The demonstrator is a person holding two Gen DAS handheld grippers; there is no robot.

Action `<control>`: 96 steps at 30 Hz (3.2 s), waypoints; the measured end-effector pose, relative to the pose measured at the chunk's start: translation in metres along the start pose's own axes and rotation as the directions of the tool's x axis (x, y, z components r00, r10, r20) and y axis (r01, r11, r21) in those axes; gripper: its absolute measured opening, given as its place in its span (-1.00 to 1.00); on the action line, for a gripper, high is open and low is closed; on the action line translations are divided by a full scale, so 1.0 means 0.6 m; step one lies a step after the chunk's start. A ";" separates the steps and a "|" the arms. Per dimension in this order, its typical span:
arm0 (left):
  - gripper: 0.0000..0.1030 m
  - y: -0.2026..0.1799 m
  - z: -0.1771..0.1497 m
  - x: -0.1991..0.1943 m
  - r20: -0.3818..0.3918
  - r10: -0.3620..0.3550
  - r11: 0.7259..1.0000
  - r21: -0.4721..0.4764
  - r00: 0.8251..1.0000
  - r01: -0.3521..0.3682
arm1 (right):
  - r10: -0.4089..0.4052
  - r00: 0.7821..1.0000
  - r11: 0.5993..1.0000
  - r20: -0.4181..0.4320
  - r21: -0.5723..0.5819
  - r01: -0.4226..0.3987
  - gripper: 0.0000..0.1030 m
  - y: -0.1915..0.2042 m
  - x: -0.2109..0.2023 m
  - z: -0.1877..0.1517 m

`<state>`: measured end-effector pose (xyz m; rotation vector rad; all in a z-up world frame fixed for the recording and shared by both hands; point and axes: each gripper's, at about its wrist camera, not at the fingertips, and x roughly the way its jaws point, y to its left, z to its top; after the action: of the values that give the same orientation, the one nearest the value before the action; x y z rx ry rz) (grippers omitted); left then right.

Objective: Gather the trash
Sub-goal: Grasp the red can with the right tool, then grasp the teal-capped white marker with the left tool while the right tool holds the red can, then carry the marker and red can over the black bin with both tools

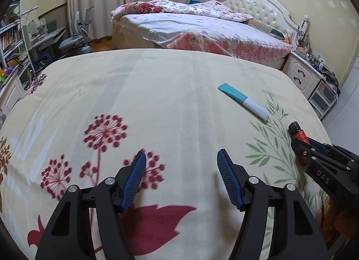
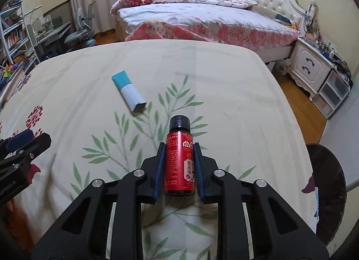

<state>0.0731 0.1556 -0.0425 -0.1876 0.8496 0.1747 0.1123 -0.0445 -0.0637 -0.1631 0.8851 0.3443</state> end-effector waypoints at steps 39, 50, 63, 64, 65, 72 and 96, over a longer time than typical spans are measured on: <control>0.26 -0.146 0.095 0.113 -0.071 0.021 0.989 0.150 0.997 -0.010 | -0.014 1.000 1.000 0.001 0.023 0.014 -0.54 -0.064 0.065 0.077; 0.11 -0.114 0.078 0.090 -0.063 0.001 0.989 0.149 0.998 0.008 | -0.021 1.000 0.999 0.002 0.025 0.021 -0.54 -0.057 0.054 0.064; -0.63 -0.138 0.078 0.095 -0.038 -0.005 0.973 0.231 0.999 0.014 | -0.035 0.999 0.999 0.002 0.030 0.035 -0.55 -0.049 0.042 0.046; -0.65 -0.138 0.077 0.094 -0.038 -0.008 0.973 0.230 0.999 0.016 | -0.033 0.999 0.999 0.002 0.032 0.033 -0.55 -0.049 0.041 0.045; -0.67 -0.138 0.076 0.093 -0.037 -0.010 0.973 0.230 0.999 0.019 | -0.032 0.999 0.999 0.002 0.034 0.032 -0.55 -0.049 0.038 0.042; -0.77 -0.137 0.059 0.074 -0.034 -0.040 0.977 0.210 0.999 0.046 | -0.023 1.000 0.998 0.007 0.055 0.022 -0.55 -0.047 0.015 0.013; -0.77 -0.255 -0.014 -0.057 0.056 -0.228 0.939 0.277 0.972 0.204 | -0.152 0.984 0.970 0.092 0.204 0.131 -0.55 -0.155 -0.132 -0.094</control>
<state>0.0799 0.0028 -0.0076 -0.0161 0.7506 -0.1393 0.0585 -0.1651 -0.0376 -0.0238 0.7911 0.1293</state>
